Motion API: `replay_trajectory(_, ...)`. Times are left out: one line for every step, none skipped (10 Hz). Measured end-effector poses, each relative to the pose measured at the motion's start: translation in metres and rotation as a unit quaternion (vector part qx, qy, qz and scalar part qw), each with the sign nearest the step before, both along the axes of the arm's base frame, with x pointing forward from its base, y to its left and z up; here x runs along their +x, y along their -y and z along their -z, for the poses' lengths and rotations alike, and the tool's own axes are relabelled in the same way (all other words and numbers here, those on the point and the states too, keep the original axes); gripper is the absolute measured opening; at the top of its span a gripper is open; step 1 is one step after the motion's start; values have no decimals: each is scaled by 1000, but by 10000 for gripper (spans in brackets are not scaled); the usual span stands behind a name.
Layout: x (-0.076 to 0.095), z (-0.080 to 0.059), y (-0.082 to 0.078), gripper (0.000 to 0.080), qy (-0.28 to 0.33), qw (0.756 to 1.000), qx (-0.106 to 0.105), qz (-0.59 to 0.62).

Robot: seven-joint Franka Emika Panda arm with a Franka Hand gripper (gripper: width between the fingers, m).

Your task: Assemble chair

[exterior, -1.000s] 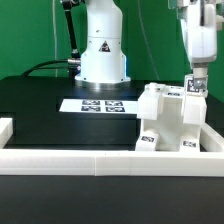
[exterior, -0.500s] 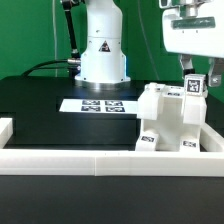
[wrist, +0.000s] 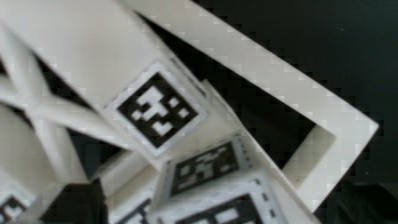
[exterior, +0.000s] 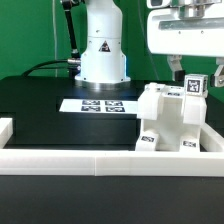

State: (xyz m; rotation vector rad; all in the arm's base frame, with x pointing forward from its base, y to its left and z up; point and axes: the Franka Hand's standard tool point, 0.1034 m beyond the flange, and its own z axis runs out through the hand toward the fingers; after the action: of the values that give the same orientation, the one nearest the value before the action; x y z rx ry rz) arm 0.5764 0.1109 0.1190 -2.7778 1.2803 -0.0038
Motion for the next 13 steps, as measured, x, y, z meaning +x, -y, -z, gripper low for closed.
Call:
replay_trajectory(1,-1,1,649,3,999,-9,-43)
replay_trajectory(1,-1,2,649,5,996,-17,-89)
replay_trajectory(1,-1,2,649,7,993,-18,-118)
replay_trajectory(1,-1,2,649,8,991,-19,-130)
replay_trajectory(1,-1,2,532,8,992,-19,-126)
replay_trajectory(1,-1,2,397,8,992,-19,-126)
replay_trajectory(1,-1,2,397,7,993,-18,-118)
replay_trajectory(1,-1,2,285,7,994,-18,-110)
replay_trajectory(1,-1,2,285,7,994,-18,-111)
replay_trajectory(1,0,2,285,6,996,-17,-92)
replay_trajectory(1,0,2,285,3,998,-16,-57)
replay_trajectory(1,0,2,285,1,1000,-14,-20)
replay_trajectory(1,0,2,285,0,1000,-13,3)
